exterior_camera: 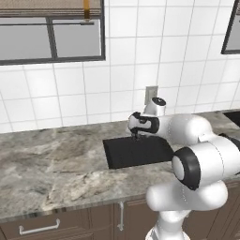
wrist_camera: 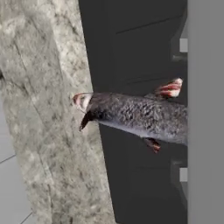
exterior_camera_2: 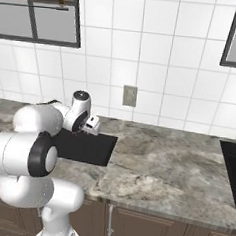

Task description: Take the fish out of the fridge, briefly rinse it in the sink, and place it on the tray next to the sink.

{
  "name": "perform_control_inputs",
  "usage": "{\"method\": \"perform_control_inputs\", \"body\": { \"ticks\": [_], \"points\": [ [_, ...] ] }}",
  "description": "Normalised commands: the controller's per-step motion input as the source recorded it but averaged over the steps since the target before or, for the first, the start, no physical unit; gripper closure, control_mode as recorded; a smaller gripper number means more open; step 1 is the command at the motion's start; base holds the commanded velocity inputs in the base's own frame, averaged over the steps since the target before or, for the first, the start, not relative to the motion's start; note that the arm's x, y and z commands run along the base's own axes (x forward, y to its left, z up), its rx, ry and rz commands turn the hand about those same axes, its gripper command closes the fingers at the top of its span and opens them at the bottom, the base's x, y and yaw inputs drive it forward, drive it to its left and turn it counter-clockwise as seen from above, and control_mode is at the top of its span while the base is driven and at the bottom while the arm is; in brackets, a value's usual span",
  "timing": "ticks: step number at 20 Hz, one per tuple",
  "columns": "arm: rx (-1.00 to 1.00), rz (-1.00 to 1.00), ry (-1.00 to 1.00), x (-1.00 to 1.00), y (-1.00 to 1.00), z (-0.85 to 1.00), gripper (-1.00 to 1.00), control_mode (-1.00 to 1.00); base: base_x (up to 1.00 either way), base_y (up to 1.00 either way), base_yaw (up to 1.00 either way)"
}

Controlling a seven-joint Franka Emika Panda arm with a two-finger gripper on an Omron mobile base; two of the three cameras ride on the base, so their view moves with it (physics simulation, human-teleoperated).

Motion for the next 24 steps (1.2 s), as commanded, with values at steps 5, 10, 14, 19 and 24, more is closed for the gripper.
{"method": "perform_control_inputs", "body": {
  "ticks": [5, 10, 14, 19, 24],
  "points": [
    [0.0, -0.01, -0.22, -0.26, -0.01, 0.92, -1.0, -1.0, 0.0, 0.0, 0.0],
    [0.0, -0.03, -0.33, -0.62, -0.05, 1.0, -1.0, -1.0, 0.0, 0.0, 0.0],
    [-0.06, -0.03, -0.53, -1.0, -0.01, 1.0, -1.0, -1.0, 0.0, 0.0, 0.0],
    [-0.11, 0.0, -0.56, -1.0, -0.04, 1.0, -1.0, -1.0, 0.0, 0.0, 0.0],
    [-0.01, 0.0, -0.57, -1.0, -0.27, 1.0, -1.0, -1.0, 0.0, 0.0, 0.0]
  ]
}}
